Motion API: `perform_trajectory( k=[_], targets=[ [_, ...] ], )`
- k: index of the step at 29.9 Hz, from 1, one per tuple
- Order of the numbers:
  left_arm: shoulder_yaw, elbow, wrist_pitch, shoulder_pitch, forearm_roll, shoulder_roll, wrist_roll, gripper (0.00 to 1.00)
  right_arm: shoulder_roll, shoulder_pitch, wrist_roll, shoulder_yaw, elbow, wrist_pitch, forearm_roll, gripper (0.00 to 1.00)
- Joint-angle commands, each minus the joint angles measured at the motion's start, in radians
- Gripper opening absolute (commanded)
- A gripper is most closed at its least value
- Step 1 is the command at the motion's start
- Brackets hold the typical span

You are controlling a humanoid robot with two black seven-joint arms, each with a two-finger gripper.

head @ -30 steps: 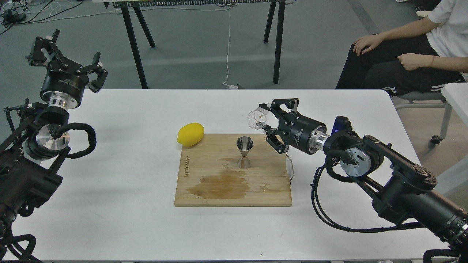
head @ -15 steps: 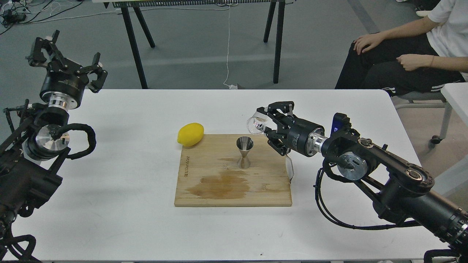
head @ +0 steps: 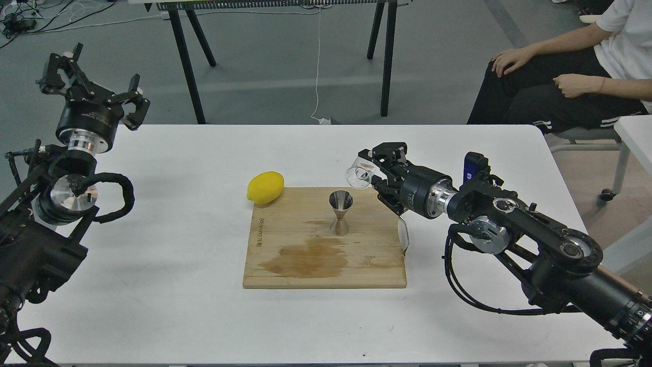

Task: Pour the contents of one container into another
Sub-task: 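Tilt the clear cup over the jigger to pour into it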

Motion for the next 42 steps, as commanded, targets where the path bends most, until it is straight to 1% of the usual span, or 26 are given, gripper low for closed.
perform_trajectory(
  k=[1,9,17,25,36,42],
  targets=[
    [-0.001,-0.002,0.002,0.000,0.000,0.001,0.001,1.00,0.010,0.009,0.000,0.000,0.009,0.000,-0.029,0.40],
    [-0.001,-0.002,0.002,0.000,0.000,0.001,0.001,1.00,0.050,0.031,0.002,-0.057,0.015,0.000,-0.046,0.40],
    [-0.001,0.000,0.002,0.000,0.000,0.003,0.000,1.00,0.045,0.034,0.005,-0.061,0.015,0.000,-0.145,0.40],
    [-0.001,-0.002,0.002,0.000,0.000,0.003,0.001,1.00,0.026,0.034,0.005,-0.061,0.013,0.000,-0.150,0.40],
    [-0.002,0.000,0.002,0.000,0.000,0.003,0.001,1.00,0.030,0.035,0.005,-0.061,0.010,-0.003,-0.170,0.40],
    [-0.002,0.000,0.002,0.000,0.000,0.003,0.001,1.00,0.029,0.034,0.020,-0.061,0.010,-0.003,-0.244,0.40]
  ],
)
